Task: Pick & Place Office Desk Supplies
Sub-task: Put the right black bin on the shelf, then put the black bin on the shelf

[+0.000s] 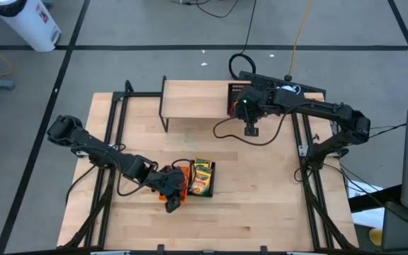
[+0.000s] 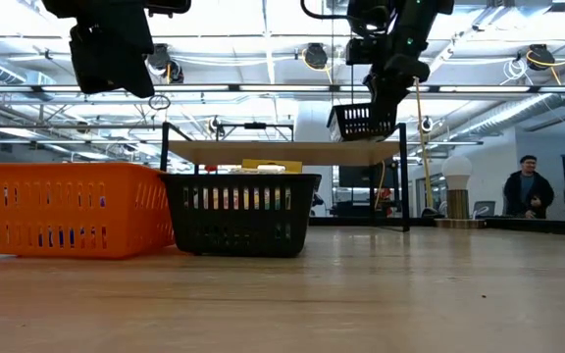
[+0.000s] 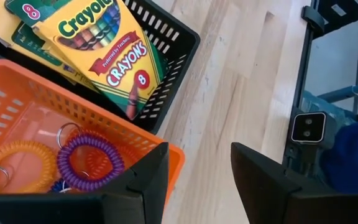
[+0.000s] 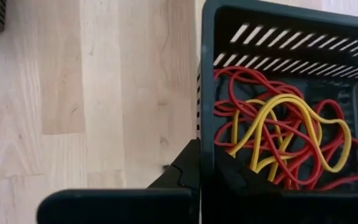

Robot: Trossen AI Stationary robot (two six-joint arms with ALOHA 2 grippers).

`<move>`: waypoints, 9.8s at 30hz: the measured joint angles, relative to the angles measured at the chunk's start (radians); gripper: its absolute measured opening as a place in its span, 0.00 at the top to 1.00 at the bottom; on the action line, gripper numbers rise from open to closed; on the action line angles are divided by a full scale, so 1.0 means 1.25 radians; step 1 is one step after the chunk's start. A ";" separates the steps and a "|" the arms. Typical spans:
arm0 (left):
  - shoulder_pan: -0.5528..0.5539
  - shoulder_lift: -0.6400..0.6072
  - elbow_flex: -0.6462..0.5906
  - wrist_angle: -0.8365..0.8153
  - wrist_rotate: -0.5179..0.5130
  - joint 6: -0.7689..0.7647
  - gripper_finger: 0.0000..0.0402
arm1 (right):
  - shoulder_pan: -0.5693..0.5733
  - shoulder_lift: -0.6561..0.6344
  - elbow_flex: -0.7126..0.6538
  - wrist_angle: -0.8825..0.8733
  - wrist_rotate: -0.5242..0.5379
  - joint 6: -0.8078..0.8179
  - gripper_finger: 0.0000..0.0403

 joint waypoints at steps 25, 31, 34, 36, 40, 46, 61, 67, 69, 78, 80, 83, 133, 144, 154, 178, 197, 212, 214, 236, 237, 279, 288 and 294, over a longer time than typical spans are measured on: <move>0.000 0.000 0.000 0.000 -0.003 -0.022 0.58 | -0.001 0.000 0.000 0.003 0.001 -0.028 0.95; 0.000 0.000 0.000 0.000 -0.003 -0.024 0.58 | -0.001 -0.001 0.000 0.017 0.001 -0.022 0.88; 0.000 0.000 0.000 0.000 -0.003 -0.024 0.58 | -0.001 -0.001 0.000 0.029 0.001 -0.024 0.83; 0.000 0.000 0.000 0.000 -0.003 -0.024 0.58 | -0.001 -0.001 0.000 0.033 0.001 -0.024 0.80; 0.000 0.000 0.000 0.000 -0.004 -0.024 0.58 | -0.001 -0.001 0.000 0.035 0.001 -0.025 0.74; 0.000 0.000 0.000 0.000 -0.004 -0.024 0.58 | -0.001 -0.003 0.000 0.013 0.001 -0.025 0.64; 0.000 0.000 0.000 0.009 -0.009 -0.020 0.58 | 0.008 -0.153 0.000 0.002 0.002 -0.025 0.55; 0.000 0.000 0.000 0.061 -0.054 0.005 0.58 | 0.090 -0.236 0.000 0.015 -0.088 0.067 0.55; 0.000 0.000 0.000 0.099 -0.101 0.041 0.58 | 0.145 -0.245 0.000 0.042 -0.146 0.113 0.55; 0.000 0.012 0.001 0.213 -0.183 0.274 0.58 | 0.488 -0.205 -0.096 0.225 -0.077 0.174 0.54; -0.002 0.031 0.002 0.210 -0.176 0.310 0.58 | 0.544 -0.192 -0.123 0.269 -0.009 0.169 0.55; 0.006 0.085 0.002 0.249 -0.117 0.323 0.58 | 0.603 -0.178 -0.164 0.302 0.101 0.190 0.55; 0.060 0.485 0.562 -0.422 -0.005 0.402 0.58 | 0.666 -0.169 -0.284 0.417 0.170 0.280 0.55; 0.064 0.485 0.603 -0.430 -0.008 0.406 0.58 | 0.666 -0.169 -0.284 0.418 0.169 0.280 0.55; 0.076 0.485 0.603 -0.432 -0.012 0.406 0.58 | 0.666 -0.169 -0.284 0.418 0.169 0.286 0.55; 0.084 0.484 0.536 -0.442 -0.036 0.386 0.58 | 0.666 -0.169 -0.284 0.418 0.169 0.290 0.55; 0.096 0.491 0.527 -0.365 -0.001 0.385 0.58 | 0.666 -0.169 -0.284 0.420 0.169 0.290 0.55; 0.095 0.540 0.522 -0.369 0.018 0.380 0.58 | 0.666 -0.169 -0.284 0.416 0.168 0.306 0.55; 0.095 0.544 0.522 -0.374 0.016 0.381 0.58 | 0.666 -0.169 -0.284 0.413 0.169 0.308 0.55; 0.099 0.543 0.542 -0.448 -0.024 0.445 0.99 | 0.666 -0.334 -0.284 0.133 0.169 0.522 0.55; 0.102 0.543 0.552 -0.459 -0.024 0.448 0.99 | 0.666 -0.341 -0.284 0.118 0.168 0.540 0.55; 0.396 0.515 1.063 -0.862 -0.215 0.731 1.00 | 0.664 -0.497 -0.675 0.572 0.171 0.495 0.55; 0.471 0.515 1.063 -0.800 -0.172 0.804 1.00 | 0.664 -0.497 -0.675 0.572 0.172 0.477 0.55; 0.521 0.515 1.063 -0.771 -0.136 0.843 1.00 | 0.664 -0.497 -0.675 0.572 0.172 0.474 0.55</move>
